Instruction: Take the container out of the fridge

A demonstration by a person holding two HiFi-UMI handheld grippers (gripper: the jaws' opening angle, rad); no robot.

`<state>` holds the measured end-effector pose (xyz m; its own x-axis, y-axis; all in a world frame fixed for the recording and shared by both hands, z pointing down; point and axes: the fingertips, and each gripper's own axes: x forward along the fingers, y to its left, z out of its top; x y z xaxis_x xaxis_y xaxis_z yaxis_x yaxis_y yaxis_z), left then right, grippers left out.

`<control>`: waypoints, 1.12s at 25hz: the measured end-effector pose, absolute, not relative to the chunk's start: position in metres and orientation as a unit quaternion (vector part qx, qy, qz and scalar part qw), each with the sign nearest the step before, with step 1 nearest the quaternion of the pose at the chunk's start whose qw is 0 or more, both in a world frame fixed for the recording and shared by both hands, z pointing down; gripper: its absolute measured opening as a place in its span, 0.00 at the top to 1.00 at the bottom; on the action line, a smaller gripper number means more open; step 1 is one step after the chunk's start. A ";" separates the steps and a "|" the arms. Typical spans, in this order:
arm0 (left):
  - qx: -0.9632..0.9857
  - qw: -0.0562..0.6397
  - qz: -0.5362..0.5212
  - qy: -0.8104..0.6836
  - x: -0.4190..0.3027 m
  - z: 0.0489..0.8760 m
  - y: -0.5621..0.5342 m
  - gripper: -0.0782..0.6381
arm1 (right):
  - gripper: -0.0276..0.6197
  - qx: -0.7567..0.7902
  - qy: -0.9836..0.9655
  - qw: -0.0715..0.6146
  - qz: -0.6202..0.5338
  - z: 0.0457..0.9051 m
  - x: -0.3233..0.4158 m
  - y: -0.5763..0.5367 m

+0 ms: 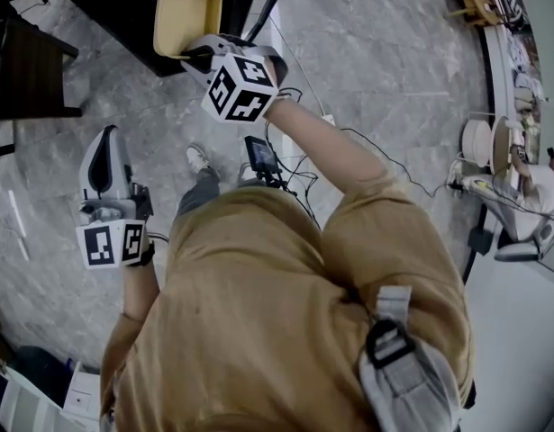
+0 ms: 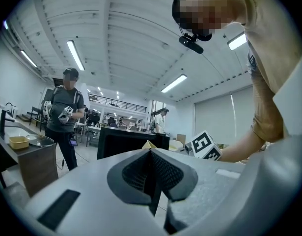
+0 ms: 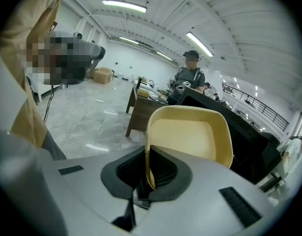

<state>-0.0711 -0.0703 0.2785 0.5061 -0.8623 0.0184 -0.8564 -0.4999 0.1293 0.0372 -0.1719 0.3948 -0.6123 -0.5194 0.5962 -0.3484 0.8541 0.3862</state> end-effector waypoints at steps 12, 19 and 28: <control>0.859 0.038 -0.018 -0.511 -0.089 0.264 -0.070 0.89 | 0.95 0.284 -0.887 0.353 -0.094 0.378 0.074 -0.162; 0.855 0.030 -0.017 -0.518 -0.097 0.255 -0.070 0.89 | 0.95 0.303 -0.891 0.328 -0.084 0.354 0.085 -0.161; 0.843 0.019 -0.015 -0.538 -0.114 0.250 -0.075 0.89 | 0.95 0.344 -0.890 0.293 -0.051 0.337 0.118 -0.151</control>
